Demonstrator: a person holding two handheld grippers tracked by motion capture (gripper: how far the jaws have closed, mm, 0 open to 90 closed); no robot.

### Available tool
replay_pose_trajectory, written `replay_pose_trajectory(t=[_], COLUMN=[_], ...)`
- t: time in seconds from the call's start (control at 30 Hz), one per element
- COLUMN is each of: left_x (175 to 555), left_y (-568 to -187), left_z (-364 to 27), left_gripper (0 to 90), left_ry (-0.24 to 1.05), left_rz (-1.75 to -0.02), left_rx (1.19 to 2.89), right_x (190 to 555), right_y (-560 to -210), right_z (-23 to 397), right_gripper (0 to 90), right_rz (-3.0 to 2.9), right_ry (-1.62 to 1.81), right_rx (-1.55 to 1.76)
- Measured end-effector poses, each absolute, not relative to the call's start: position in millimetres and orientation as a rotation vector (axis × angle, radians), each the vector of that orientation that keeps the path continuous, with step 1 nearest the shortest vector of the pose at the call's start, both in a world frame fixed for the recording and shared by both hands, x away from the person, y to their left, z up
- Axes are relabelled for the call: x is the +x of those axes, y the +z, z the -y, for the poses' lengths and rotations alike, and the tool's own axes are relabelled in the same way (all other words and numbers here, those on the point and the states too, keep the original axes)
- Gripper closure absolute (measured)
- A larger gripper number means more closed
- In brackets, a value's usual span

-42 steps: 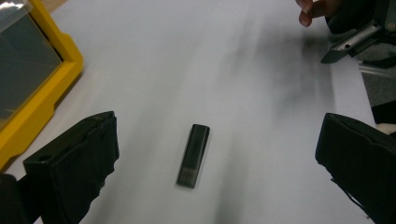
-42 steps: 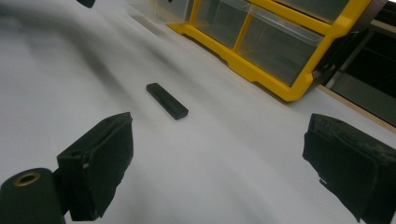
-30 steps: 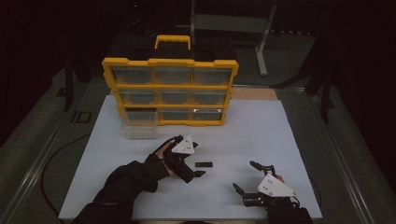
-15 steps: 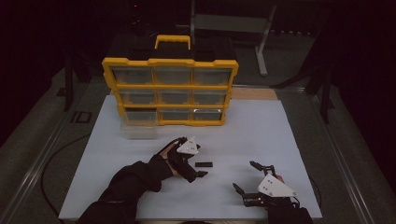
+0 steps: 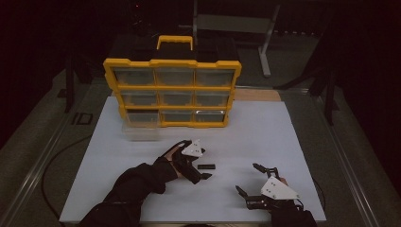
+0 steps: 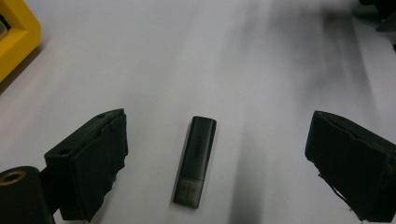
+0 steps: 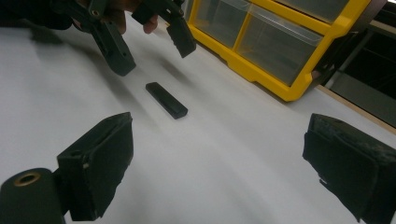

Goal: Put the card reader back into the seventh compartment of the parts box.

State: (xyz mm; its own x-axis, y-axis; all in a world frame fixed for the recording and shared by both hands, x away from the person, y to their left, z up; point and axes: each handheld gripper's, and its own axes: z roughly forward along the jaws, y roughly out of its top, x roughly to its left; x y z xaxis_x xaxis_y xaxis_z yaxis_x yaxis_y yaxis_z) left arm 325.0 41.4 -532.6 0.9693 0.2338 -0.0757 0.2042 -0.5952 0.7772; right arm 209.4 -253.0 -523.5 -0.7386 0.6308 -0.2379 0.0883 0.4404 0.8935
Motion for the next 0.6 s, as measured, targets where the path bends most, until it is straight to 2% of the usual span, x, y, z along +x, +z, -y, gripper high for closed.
replay_pose_trajectory(t=[0.23,0.43,0.6], left_x=[326,328,328], left_y=[-541,-546,-551], left_z=[-37,-35,-33], left_gripper=[11.8,16.2,25.5], left_ry=[0.027,0.062,0.07], left_rz=[-0.312,-0.319,-0.303], left_rx=[2.245,2.287,2.312], right_x=[209,210,209], right_y=[-524,-524,-524], right_z=[253,253,253], right_gripper=[8.6,8.7,8.7], right_rz=[-2.142,-2.142,-2.143], right_ry=[1.282,1.282,1.281], right_rx=[0.602,0.6,0.599])
